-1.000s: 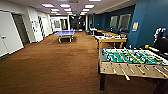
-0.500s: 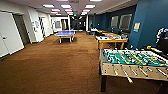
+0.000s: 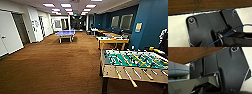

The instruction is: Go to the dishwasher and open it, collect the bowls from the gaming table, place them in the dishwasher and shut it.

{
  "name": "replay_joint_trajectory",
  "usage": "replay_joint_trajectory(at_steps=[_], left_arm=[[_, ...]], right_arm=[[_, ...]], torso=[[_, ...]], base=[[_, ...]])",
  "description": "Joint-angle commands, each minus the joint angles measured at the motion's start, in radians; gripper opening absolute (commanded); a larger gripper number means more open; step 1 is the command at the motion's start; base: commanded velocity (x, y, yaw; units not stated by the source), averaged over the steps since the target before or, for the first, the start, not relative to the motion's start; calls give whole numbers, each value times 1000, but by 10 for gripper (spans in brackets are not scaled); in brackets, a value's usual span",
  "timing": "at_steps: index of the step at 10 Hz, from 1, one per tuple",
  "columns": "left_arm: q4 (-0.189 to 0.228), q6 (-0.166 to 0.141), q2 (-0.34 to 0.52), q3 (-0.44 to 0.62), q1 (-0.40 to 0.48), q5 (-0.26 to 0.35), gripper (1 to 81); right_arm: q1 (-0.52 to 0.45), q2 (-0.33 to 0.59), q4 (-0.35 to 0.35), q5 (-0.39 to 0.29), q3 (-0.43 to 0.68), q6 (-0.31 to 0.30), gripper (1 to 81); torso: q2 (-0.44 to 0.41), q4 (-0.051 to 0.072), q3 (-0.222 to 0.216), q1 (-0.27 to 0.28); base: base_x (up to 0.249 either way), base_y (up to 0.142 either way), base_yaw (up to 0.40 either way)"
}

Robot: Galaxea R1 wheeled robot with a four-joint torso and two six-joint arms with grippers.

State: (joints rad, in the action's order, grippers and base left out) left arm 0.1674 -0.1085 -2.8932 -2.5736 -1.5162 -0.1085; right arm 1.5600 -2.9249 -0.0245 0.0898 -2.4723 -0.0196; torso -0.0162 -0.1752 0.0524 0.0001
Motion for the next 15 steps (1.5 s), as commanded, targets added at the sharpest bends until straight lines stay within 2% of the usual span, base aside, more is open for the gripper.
replay_joint_trajectory(at_steps=[1,15], left_arm=[[0,-2,9,3,43,47,811],[-2,-2,6,3,43,49,811]], right_arm=[[-39,4,-15,-50,10,1,811],[-39,1,-18,-50,9,3,811]], torso=[[0,0,0,0],[0,0,0,0]], base=[[119,0,0],[117,0,0]])
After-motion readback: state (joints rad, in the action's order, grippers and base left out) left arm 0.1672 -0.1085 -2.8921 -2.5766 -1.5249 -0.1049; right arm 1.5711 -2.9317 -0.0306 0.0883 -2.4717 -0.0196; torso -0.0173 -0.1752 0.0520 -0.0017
